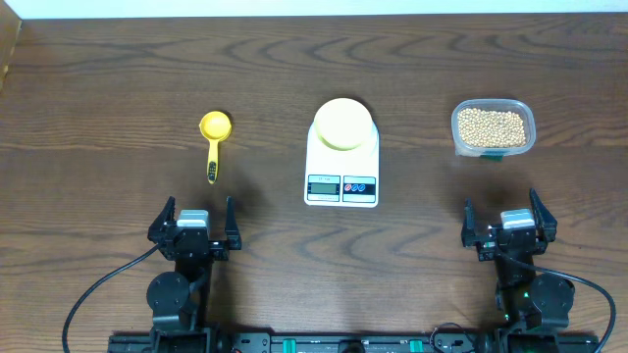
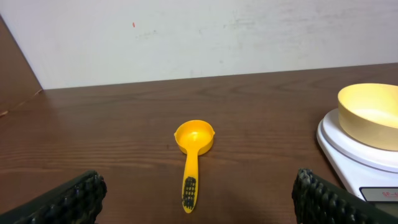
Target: Scoop item into bowl and weigh 50g on scale
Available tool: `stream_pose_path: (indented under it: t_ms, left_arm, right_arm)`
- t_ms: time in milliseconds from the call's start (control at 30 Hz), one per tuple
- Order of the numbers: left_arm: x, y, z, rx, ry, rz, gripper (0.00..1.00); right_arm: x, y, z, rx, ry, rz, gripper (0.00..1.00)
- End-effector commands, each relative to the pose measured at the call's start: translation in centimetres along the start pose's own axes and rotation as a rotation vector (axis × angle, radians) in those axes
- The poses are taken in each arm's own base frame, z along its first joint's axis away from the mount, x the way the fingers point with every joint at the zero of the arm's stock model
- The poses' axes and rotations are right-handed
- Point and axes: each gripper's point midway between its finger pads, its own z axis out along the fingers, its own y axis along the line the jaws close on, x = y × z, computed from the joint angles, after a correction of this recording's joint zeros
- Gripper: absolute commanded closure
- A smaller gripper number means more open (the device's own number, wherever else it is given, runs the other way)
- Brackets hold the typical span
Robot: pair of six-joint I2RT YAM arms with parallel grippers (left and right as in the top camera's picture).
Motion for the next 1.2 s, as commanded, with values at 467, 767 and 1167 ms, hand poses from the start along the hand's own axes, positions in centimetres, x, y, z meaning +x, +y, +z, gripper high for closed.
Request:
stream_pose_path:
  t_ms: [467,767,1167]
  left_arm:
    - [1.5,0.1,0.2,-0.006,0.038,-0.011,0.02]
    - [0.4,0.2,0.0,-0.008,0.014,-0.01,0.02]
    - [-2.6,0.4,-0.2,-0.009,0.007,-0.062,0.02]
  right_arm:
    - [0.1,0.0,0.0,0.004,0.001,0.014,0.01]
    - [0.1,0.0,0.0,0.004,0.001,0.014,0.01]
    - [0.2,0.0,0.0,0.004,0.002,0.014,0.01]
